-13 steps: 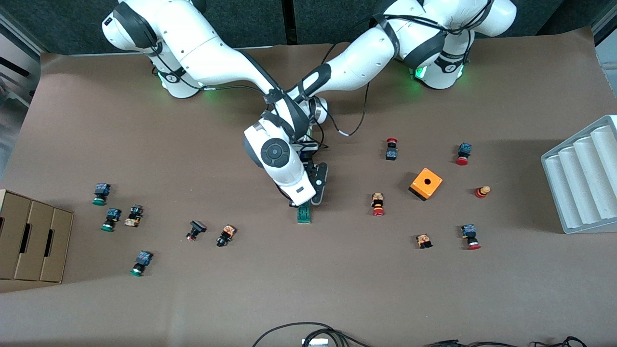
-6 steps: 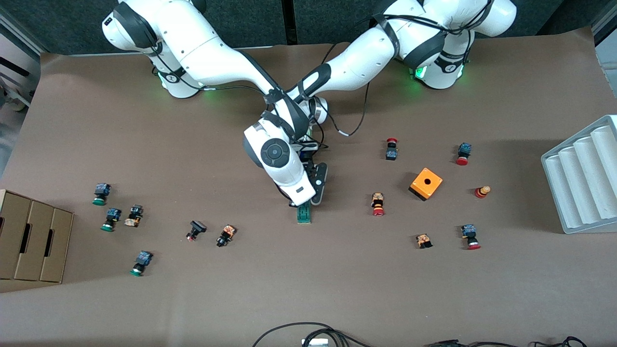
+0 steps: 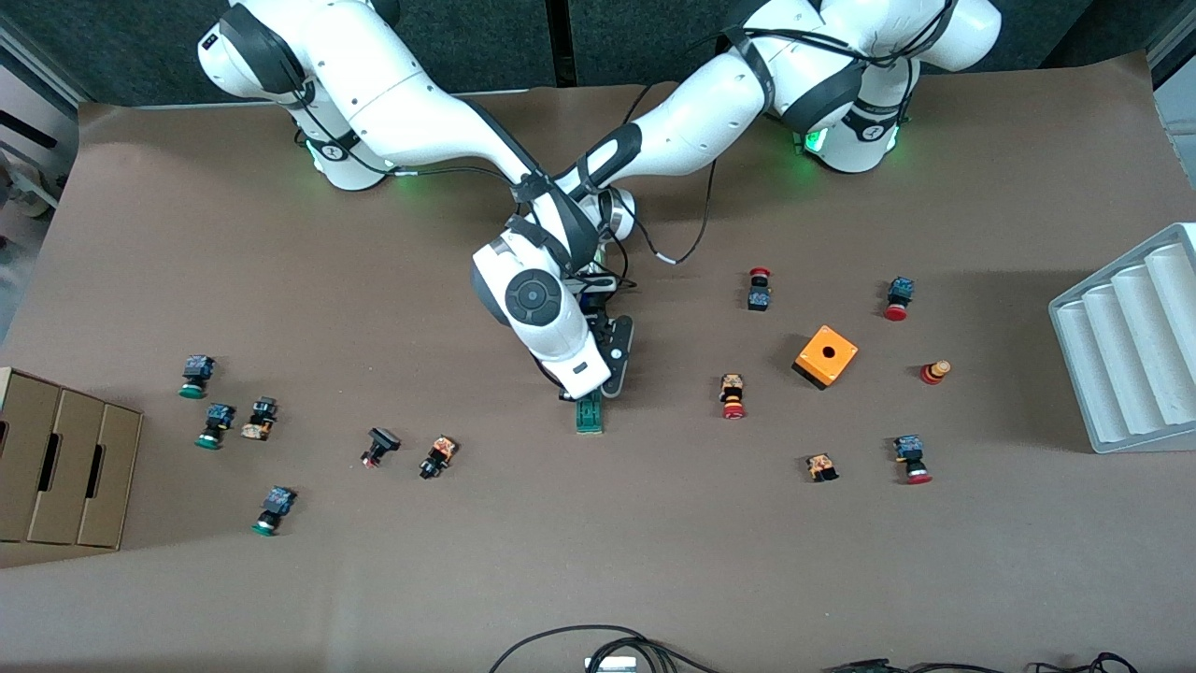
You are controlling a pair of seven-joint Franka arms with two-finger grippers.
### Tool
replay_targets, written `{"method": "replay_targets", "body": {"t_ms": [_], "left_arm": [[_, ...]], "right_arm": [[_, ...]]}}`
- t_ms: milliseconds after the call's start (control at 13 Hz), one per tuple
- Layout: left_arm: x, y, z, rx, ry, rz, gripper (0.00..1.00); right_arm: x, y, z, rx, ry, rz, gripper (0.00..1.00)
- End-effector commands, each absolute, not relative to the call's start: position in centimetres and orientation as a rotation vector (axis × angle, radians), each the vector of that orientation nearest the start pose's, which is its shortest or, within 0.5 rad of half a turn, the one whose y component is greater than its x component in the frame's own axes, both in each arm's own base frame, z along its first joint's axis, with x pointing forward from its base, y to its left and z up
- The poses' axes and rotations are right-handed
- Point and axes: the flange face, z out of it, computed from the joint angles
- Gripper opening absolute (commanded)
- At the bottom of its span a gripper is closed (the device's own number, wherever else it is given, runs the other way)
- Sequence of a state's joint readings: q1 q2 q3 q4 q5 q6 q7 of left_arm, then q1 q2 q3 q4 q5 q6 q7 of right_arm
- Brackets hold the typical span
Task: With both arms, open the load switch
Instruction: 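Press the handle blades down into the clips with the right gripper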
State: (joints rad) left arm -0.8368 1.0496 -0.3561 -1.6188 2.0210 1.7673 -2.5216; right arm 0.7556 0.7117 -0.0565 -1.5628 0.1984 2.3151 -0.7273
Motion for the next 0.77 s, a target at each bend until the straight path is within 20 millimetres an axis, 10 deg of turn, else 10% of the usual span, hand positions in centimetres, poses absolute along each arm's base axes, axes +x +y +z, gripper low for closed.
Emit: {"method": "replay_targets", "body": {"t_ms": [0, 694], "left_arm": [[32.59, -55.45, 1.65, -2.427, -0.002, -1.872, 0.63], [32.62, -55.36, 1.59, -2.425, 0.001, -1.872, 0.63]], "right_arm": [[53.0, 46.17, 22.6, -2.423, -1.86, -0.057, 0.22], [53.01, 46.27, 21.92, -2.424, -1.862, -0.069, 0.22]]}}
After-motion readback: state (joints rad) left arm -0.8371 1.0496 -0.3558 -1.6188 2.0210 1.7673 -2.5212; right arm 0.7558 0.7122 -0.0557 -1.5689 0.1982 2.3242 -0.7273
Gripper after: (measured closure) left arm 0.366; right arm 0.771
